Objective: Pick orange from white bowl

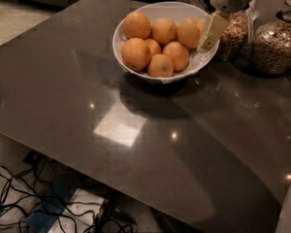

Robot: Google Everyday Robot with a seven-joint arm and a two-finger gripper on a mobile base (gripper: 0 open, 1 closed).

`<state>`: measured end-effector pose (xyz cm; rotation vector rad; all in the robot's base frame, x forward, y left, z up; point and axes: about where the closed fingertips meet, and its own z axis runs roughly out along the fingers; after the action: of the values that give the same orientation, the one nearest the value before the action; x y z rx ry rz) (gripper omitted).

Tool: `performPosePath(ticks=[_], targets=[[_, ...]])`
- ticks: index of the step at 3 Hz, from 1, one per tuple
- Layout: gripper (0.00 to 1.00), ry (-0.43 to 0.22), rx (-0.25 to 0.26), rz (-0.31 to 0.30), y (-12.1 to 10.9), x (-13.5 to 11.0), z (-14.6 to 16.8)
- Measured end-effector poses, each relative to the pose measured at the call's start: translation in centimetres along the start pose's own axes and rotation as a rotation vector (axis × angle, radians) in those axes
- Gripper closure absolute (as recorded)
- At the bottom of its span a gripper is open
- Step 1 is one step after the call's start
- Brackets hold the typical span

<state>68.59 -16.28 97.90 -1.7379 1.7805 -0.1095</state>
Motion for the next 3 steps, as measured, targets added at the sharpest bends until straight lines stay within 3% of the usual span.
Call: performPosePath(ticks=[2, 3], targets=[[0.03, 0.019, -0.047, 0.012, -0.1, 0.7, 1.8], [0.12, 0.03, -0.062, 0.013, -0.2, 1.1, 2.6]])
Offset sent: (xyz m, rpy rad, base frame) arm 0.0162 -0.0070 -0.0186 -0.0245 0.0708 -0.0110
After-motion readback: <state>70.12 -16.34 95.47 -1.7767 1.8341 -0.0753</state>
